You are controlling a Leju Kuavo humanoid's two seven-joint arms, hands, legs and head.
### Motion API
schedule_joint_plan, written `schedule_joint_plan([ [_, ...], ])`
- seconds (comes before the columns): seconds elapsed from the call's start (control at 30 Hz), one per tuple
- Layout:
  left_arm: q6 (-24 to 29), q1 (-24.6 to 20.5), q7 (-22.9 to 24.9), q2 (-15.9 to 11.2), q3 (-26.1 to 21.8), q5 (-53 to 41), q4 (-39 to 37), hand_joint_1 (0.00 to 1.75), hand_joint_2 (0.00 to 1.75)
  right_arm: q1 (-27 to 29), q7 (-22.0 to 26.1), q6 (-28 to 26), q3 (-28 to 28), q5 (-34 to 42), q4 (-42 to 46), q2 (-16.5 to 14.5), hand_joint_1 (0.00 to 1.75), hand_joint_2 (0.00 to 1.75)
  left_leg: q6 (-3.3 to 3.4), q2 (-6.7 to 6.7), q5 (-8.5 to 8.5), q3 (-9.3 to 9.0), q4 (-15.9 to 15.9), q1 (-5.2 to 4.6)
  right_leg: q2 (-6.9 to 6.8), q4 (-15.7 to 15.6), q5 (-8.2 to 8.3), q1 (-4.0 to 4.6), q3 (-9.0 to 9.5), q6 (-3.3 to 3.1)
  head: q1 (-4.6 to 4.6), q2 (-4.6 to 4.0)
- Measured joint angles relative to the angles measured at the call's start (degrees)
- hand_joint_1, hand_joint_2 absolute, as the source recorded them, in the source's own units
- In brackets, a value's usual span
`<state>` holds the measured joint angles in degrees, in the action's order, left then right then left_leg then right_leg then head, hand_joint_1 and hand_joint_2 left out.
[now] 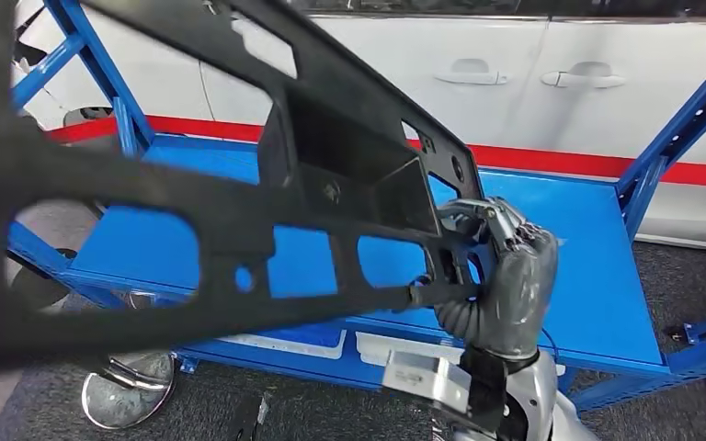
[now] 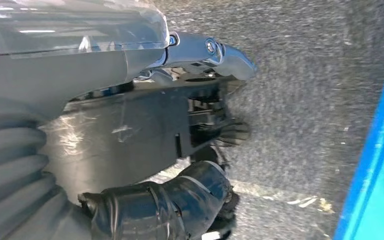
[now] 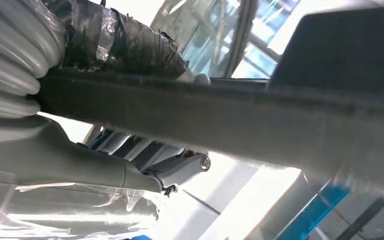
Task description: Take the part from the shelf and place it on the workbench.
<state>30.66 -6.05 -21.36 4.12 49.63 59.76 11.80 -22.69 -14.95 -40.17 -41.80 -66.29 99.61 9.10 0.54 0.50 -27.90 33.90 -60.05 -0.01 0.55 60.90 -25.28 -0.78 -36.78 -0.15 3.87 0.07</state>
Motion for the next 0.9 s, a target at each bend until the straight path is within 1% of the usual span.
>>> schedule_joint_plan([
  [0.03, -0.33, 0.08, -0.14, -0.08, -0.03, 0.05, -0.01, 0.0, 1.75, 1.38, 1.46, 0.01, 0.28, 1.48, 2.03, 0.11, 1.75, 1.75, -0.27, -0.07, -1.21, 0.38, -1.07, 0.03, -0.16, -0.24, 0.27, -0.13, -0.07, -0.4, 0.39, 0.0],
  [0.07, -0.67, 0.12, -0.27, -0.13, -0.08, 0.11, -0.02, 0.0, 1.75, 2.86, 3.24, 0.02, 0.56, 3.21, 4.15, 0.24, 1.75, 1.75, -0.54, -0.12, -3.13, 1.07, -3.16, 0.09, -0.37, -0.44, 0.53, -0.25, -0.2, -0.74, 1.03, 0.0],
  [0.1, -0.99, 0.14, -0.32, -0.14, -0.15, 0.14, -0.02, 0.0, 1.75, 4.3, 5.13, 0.04, 0.79, 4.97, 6.22, 0.38, 1.75, 1.75, -0.81, -0.17, -5.57, 2.03, -6.27, 0.18, -0.6, -0.53, 0.79, -0.27, -0.41, -0.98, 1.93, 0.0],
  [0.13, -1.25, 0.16, -0.24, -0.14, -0.2, 0.03, -0.02, 0.0, 1.75, 5.61, 6.84, 0.05, 0.93, 6.56, 8.06, 0.56, 1.75, 1.75, -1.02, -0.19, -7.9, 2.99, -9.82, 0.23, -0.78, -0.56, 1.06, -0.25, -0.72, -1.13, 3.0, 0.0],
  [0.17, -1.45, 0.18, 0.01, -0.14, -0.23, -0.24, -0.02, 0.0, 1.75, 6.69, 8.13, 0.07, 0.97, 7.87, 9.63, 0.73, 1.75, 1.75, -1.14, -0.19, -9.49, 3.57, -12.68, 0.28, -0.88, -0.55, 1.36, -0.22, -1.1, -1.19, 4.17, 0.0],
  [0.2, -1.59, 0.18, 0.36, -0.15, -0.24, -0.65, -0.02, 0.0, 1.75, 7.71, 8.99, 0.09, 1.02, 8.91, 10.96, 0.9, 1.75, 1.75, -1.16, -0.19, -10.11, 3.33, -13.93, 0.29, -0.92, -0.54, 1.73, -0.19, -1.54, -1.2, 5.47, 0.0],
  [0.23, -1.67, 0.14, 0.79, -0.16, -0.23, -1.09, -0.02, 0.0, 1.75, 8.74, 9.45, 0.11, 1.07, 9.75, 12.14, 1.08, 1.75, 1.75, -1.08, -0.19, -9.7, 2.01, -12.97, 0.28, -0.93, -0.54, 2.15, -0.18, -2.01, -1.17, 6.81, 0.0],
  [0.27, -1.73, 0.04, 1.17, -0.2, -0.23, -1.42, -0.02, 0.0, 1.75, 9.77, 9.7, 0.12, 1.14, 10.47, 13.29, 1.22, 1.75, 1.75, -0.91, -0.19, -8.52, -0.39, -9.87, 0.26, -0.91, -0.54, 2.62, -0.18, -2.51, -1.11, 8.26, 0.0],
  [0.3, -1.78, -0.15, 1.44, -0.27, -0.23, -1.61, -0.02, 0.0, 1.75, 10.73, 9.94, 0.13, 1.24, 11.07, 14.29, 1.34, 1.75, 1.75, -0.66, -0.19, -7.18, -3.5, -5.42, 0.2, -0.87, -0.54, 3.15, -0.19, -2.97, -1.01, 9.61, 0.0],
  [0.33, -1.85, -0.43, 1.65, -0.39, -0.23, -1.69, -0.02, 0.0, 1.75, 11.58, 10.21, 0.14, 1.38, 11.54, 15.2, 1.43, 1.75, 1.75, -0.42, -0.21, -6.22, -6.08, -1.29, 0.02, -0.83, -0.57, 3.66, -0.17, -3.31, -0.79, 10.88, 0.0],
  [0.37, -1.99, -0.74, 1.78, -0.52, -0.23, -1.82, -0.02, 0.0, 1.75, 12.27, 10.48, 0.15, 1.53, 11.87, 16.01, 1.51, 1.75, 1.75, -0.14, -0.21, -5.52, -7.76, 1.69, -0.18, -0.82, -0.67, 4.16, -0.2, -3.52, -0.49, 12.13, -0.02],
  [0.4, -2.21, -1.03, 1.93, -0.68, -0.23, -1.98, -0.02, 0.0, 1.75, 12.85, 10.68, 0.17, 1.66, 12.13, 16.68, 1.6, 1.75, 1.75, 0.14, -0.2, -5.19, -8.4, 3.17, -0.39, -0.84, -0.85, 4.69, -0.25, -3.59, -0.12, 13.45, -0.03],
  [0.43, -2.47, -1.25, 2.09, -0.86, -0.23, -2.2, -0.02, 0.0, 1.75, 13.42, 10.85, 0.19, 1.74, 12.43, 17.27, 1.71, 1.75, 1.75, 0.4, -0.18, -4.86, -8.13, 3.38, -0.62, -0.86, -1.19, 5.25, -0.31, -3.56, 0.28, 14.69, -0.05],
  [0.47, -2.73, -1.35, 2.21, -1.0, -0.23, -2.44, -0.03, 0.0, 1.75, 13.92, 10.98, 0.21, 1.76, 12.78, 17.77, 1.81, 1.75, 1.75, 0.69, -0.16, -4.19, -7.79, 3.48, -0.7, -0.87, -1.67, 5.91, -0.37, -3.52, 0.66, 15.9, -0.08],
  [0.5, -2.94, -1.41, 2.32, -1.14, -0.23, -2.58, -0.03, 0.0, 1.75, 14.36, 11.13, 0.21, 1.76, 13.17, 18.15, 1.9, 1.75, 1.75, 0.93, -0.3, -3.39, -7.51, 3.71, -0.61, -0.81, -1.8, 6.02, -0.42, -3.63, 0.94, 17.23, -0.11],
  [0.53, -3.09, -1.47, 2.39, -1.26, -0.23, -2.7, -0.04, 0.0, 1.75, 14.73, 11.29, 0.22, 1.76, 13.52, 18.48, 1.98, 1.75, 1.75, 1.22, -0.45, -2.49, -7.14, 4.04, -0.49, -0.74, -1.25, 4.94, -0.39, -3.94, 1.13, 18.41, -0.15],
  [0.57, -3.18, -1.56, 2.42, -1.33, -0.23, -2.75, -0.04, 0.0, 1.75, 15.01, 11.41, 0.22, 1.76, 13.76, 18.76, 2.08, 1.75, 1.75, 1.6, -0.63, -1.55, -6.65, 4.38, -0.33, -0.66, 0.41, 2.67, -0.35, -4.51, 1.27, 19.55, -0.2],
  [0.6, -3.25, -1.68, 2.44, -1.38, -0.23, -2.76, -0.04, 0.0, 1.75, 15.24, 11.48, 0.22, 1.76, 13.92, 18.98, 2.19, 1.75, 1.75, 1.9, -0.83, -0.71, -6.01, 4.52, -0.2, -0.59, 3.43, -0.65, -0.36, -5.26, 1.33, 20.55, -0.26],
  [0.63, -3.31, -1.76, 2.45, -1.42, -0.23, -2.77, -0.04, 0.0, 1.75, 15.44, 11.5, 0.22, 1.76, 14.0, 19.17, 2.29, 1.75, 1.75, 2.14, -0.9, -0.03, -5.25, 4.51, -0.22, -0.58, 7.1, -3.92, -0.31, -5.97, 1.44, 21.35, -0.31],
  [0.67, -3.34, -1.81, 2.45, -1.44, -0.23, -2.78, -0.04, 0.0, 1.75, 15.61, 11.5, 0.21, 1.76, 14.04, 19.3, 2.38, 1.75, 1.75, 2.23, -1.0, 0.6, -4.4, 4.4, -0.24, -0.56, 10.84, -6.1, -0.34, -6.45, 1.58, 22.1, -0.37],
  [0.7, -3.36, -1.83, 2.45, -1.45, -0.23, -2.78, -0.04, 0.0, 1.75, 15.76, 11.5, 0.21, 1.76, 14.06, 19.4, 2.44, 1.75, 1.75, 2.12, -1.09, 1.19, -3.44, 4.22, -0.24, -0.57, 13.65, -6.85, -0.43, -6.39, 1.76, 22.74, -0.43],
  [0.73, -3.38, -1.83, 2.45, -1.46, -0.23, -2.78, -0.04, 0.0, 1.75, 15.87, 11.5, 0.22, 1.76, 14.08, 19.47, 2.51, 1.75, 1.75, 1.96, -1.15, 1.7, -2.46, 3.94, -0.19, -0.59, 14.69, -6.3, -0.58, -5.55, 1.96, 23.35, -0.48],
  [0.77, -3.39, -1.83, 2.45, -1.47, -0.23, -2.78, -0.04, 0.0, 1.75, 15.94, 11.5, 0.22, 1.76, 14.09, 19.51, 2.58, 1.75, 1.75, 1.73, -1.18, 2.13, -1.44, 3.5, -0.1, -0.6, 13.86, -5.03, -0.8, -3.8, 2.2, 23.88, -0.52],
  [0.8, -3.39, -1.85, 2.45, -1.49, -0.23, -2.78, -0.04, 0.0, 1.75, 15.97, 11.5, 0.22, 1.76, 14.09, 19.58, 2.64, 1.75, 1.75, 1.47, -1.19, 2.42, -0.45, 2.86, 0.02, -0.62, 11.05, -3.85, -1.12, -1.05, 2.49, 24.26, -0.56],
  [0.83, -3.4, -1.87, 2.45, -1.55, -0.23, -2.78, -0.04, 0.0, 1.75, 15.94, 11.5, 0.22, 1.76, 14.09, 19.65, 2.69, 1.75, 1.75, 1.15, -1.14, 2.55, 0.54, 2.07, 0.04, -0.59, 7.19, -3.72, -1.33, 2.02, 2.84, 24.53, -0.59],
  [0.87, -3.4, -1.89, 2.46, -1.61, -0.23, -2.78, -0.04, 0.0, 1.75, 15.99, 11.5, 0.21, 1.76, 14.09, 19.74, 2.73, 1.75, 1.75, 0.83, -1.06, 2.63, 1.37, 1.18, 0.05, -0.45, 3.86, -4.13, -1.35, 4.43, 2.79, 24.87, -0.6],
  [0.9, -3.4, -1.93, 2.45, -1.71, -0.22, -2.79, -0.05, 0.0, 1.75, 16.04, 11.5, 0.22, 1.76, 14.09, 19.86, 2.75, 1.75, 1.75, 0.51, -0.97, 2.73, 2.0, 0.38, -0.04, -0.34, 1.46, -4.88, -1.35, 5.92, 2.6, 25.31, -0.62],
])
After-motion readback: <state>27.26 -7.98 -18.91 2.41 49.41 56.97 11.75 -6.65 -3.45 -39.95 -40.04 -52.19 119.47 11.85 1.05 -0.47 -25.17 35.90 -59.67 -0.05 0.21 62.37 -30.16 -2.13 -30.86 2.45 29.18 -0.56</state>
